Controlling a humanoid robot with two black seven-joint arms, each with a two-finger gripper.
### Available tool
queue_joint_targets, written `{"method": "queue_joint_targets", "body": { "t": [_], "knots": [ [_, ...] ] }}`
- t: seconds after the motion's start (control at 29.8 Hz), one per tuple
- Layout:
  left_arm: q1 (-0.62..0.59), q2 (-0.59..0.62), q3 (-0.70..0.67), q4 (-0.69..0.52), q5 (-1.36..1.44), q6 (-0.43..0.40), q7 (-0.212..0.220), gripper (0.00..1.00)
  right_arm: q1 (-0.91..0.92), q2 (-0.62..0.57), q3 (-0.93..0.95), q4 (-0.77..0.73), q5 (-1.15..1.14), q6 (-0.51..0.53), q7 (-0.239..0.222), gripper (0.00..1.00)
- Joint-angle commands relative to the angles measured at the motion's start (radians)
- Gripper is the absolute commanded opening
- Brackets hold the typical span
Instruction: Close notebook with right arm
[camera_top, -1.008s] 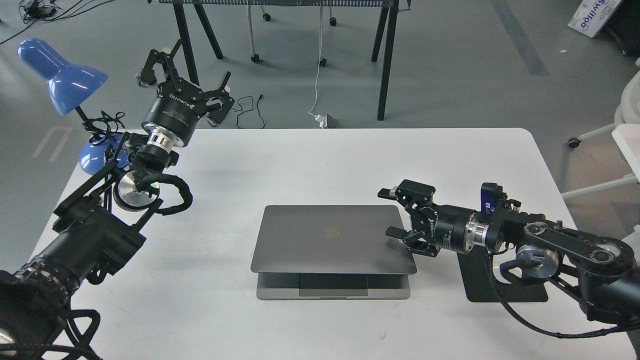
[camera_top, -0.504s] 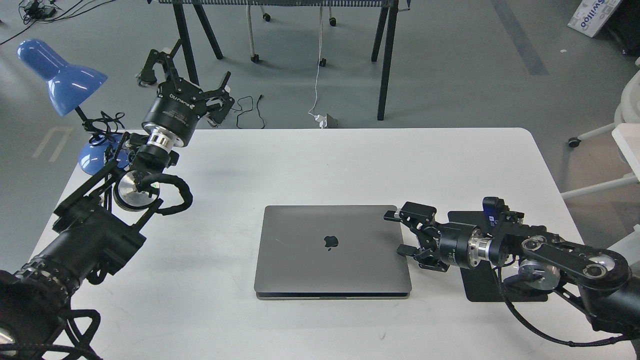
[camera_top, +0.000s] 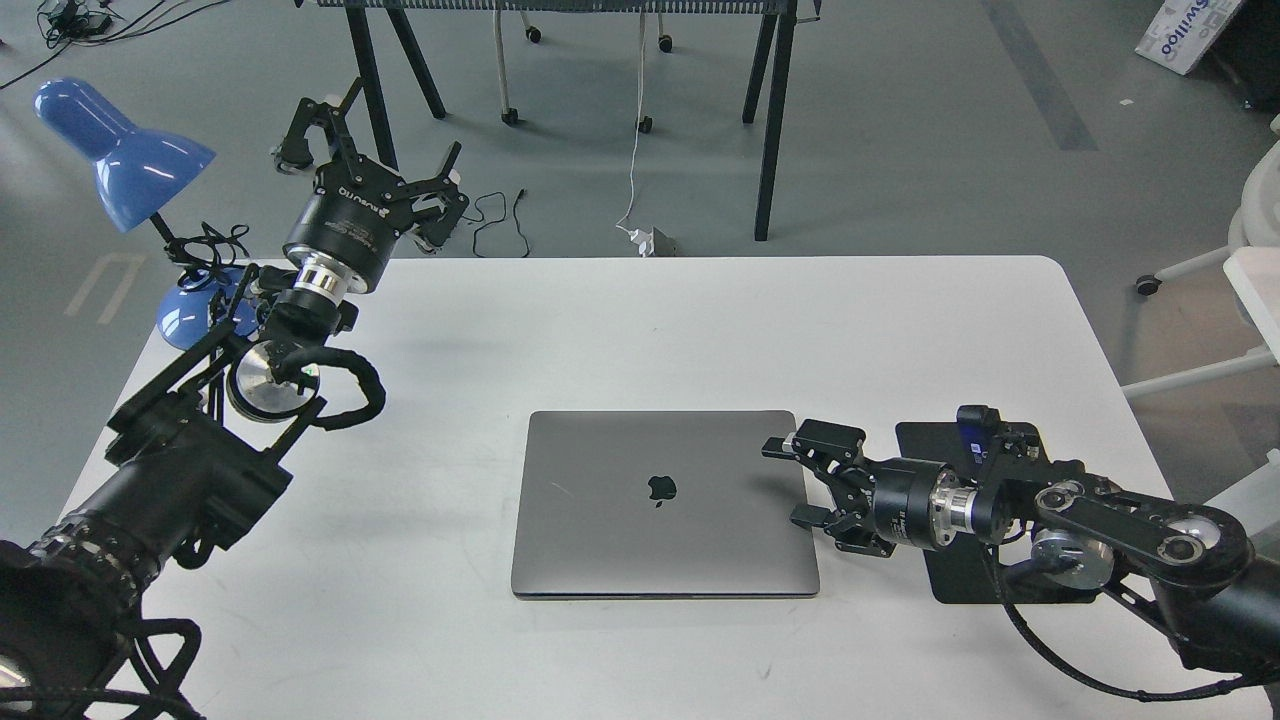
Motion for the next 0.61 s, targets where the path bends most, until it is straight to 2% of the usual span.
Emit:
{"method": "queue_joint_targets", "body": {
  "t": [0.0, 0.44, 0.57],
  "knots": [
    [0.0, 0.0, 0.0, 0.0, 0.0, 0.0, 0.0, 1.0, -0.001, 0.0, -0.001, 0.0, -0.014, 0.0, -0.002, 1.0],
    [0.0, 0.0, 0.0, 0.0, 0.0, 0.0, -0.002, 1.0, 0.008, 0.0, 0.002, 0.005, -0.016, 0.0, -0.004, 1.0],
    [0.0, 0.0, 0.0, 0.0, 0.0, 0.0, 0.0, 1.0, 0.014, -0.012, 0.069, 0.018, -0.004, 0.006, 0.005, 1.0]
  ]
}}
